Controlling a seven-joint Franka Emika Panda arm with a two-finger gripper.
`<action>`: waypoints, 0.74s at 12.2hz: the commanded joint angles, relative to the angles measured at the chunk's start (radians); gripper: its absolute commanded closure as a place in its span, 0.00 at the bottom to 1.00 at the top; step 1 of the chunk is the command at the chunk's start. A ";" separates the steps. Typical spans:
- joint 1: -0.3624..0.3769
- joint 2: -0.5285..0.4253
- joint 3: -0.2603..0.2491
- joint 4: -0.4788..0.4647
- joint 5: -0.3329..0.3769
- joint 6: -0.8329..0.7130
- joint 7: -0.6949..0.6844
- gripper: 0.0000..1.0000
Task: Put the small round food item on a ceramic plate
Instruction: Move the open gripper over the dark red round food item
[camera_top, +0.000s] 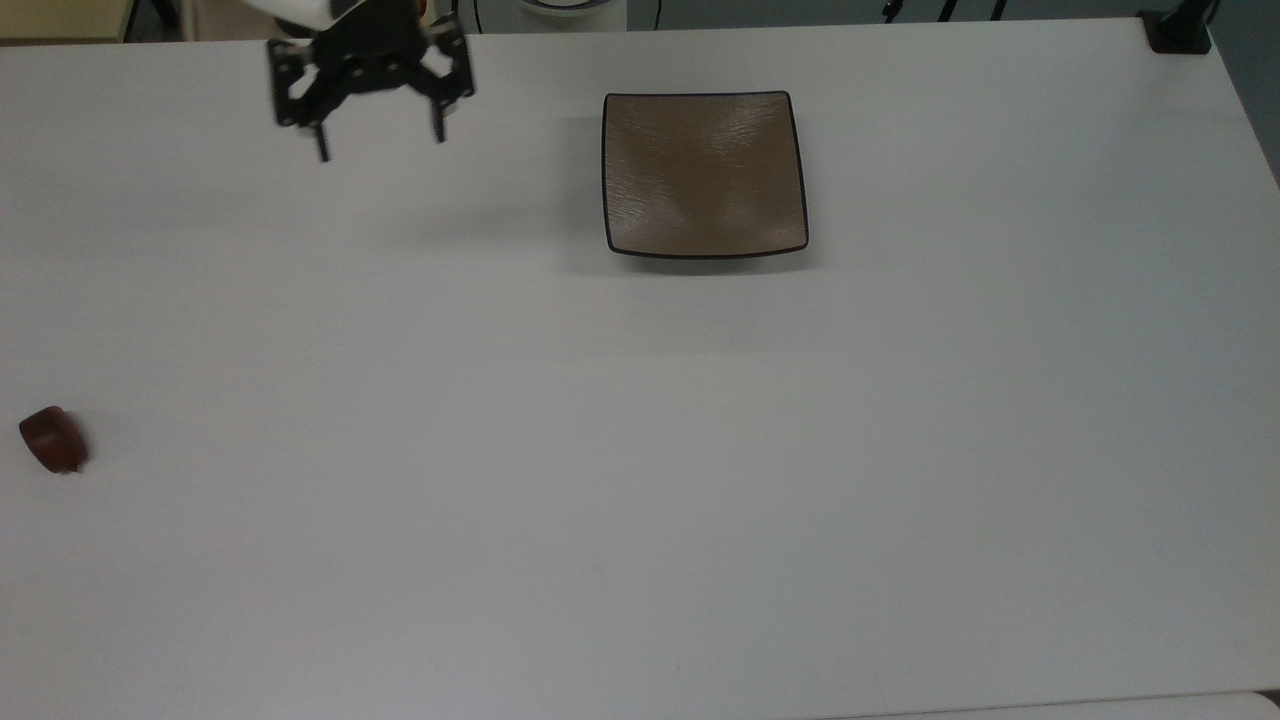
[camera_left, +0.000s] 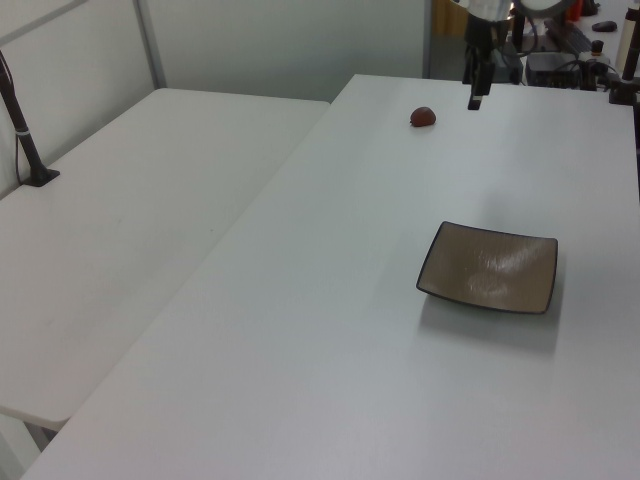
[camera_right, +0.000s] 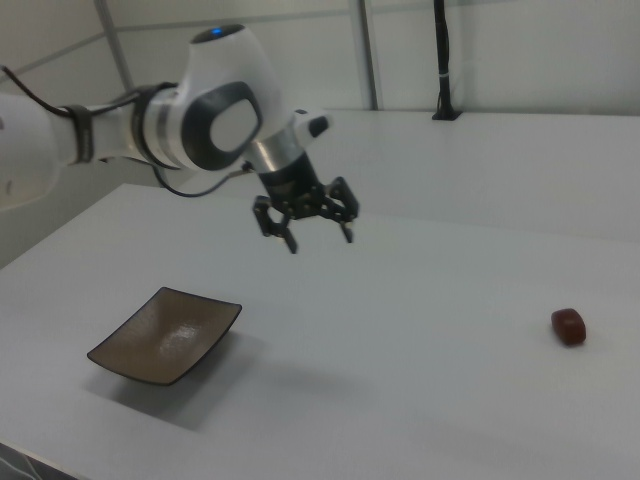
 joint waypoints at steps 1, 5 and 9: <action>-0.052 0.118 -0.039 0.047 -0.047 0.187 -0.079 0.00; -0.147 0.333 -0.039 0.211 -0.130 0.331 -0.087 0.00; -0.231 0.586 -0.040 0.493 -0.132 0.357 -0.081 0.00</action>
